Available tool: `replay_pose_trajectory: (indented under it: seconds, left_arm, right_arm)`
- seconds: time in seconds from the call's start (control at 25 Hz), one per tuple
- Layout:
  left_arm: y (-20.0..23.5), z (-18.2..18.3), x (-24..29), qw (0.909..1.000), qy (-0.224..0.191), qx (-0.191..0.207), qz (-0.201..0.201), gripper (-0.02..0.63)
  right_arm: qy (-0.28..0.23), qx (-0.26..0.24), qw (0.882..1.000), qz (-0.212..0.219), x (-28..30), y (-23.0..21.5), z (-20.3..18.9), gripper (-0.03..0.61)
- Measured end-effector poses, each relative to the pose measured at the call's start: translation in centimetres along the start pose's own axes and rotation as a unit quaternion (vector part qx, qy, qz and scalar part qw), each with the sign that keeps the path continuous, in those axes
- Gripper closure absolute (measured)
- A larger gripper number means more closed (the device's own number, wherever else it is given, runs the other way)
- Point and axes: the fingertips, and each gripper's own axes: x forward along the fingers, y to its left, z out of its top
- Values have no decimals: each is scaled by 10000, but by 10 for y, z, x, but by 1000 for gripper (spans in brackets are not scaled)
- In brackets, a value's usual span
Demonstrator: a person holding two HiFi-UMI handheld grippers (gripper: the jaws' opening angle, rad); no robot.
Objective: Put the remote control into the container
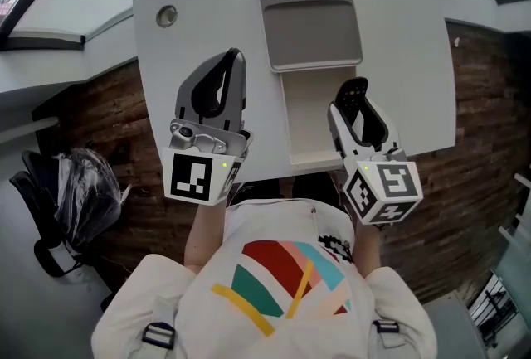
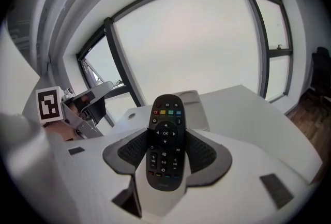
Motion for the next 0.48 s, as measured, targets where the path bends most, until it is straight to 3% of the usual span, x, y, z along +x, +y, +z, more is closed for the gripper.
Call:
replay_pose_trajectory:
  seconds: [0.2, 0.48]
  left_arm:
    - [2, -13, 1, 9998, 137, -77, 74, 606]
    - [11, -15, -2, 9996, 146, -136, 180, 606]
  right_arm:
    - [761, 60, 9970, 91, 30, -2, -38, 347]
    - [1665, -454, 9850, -20, 60, 5, -81, 347]
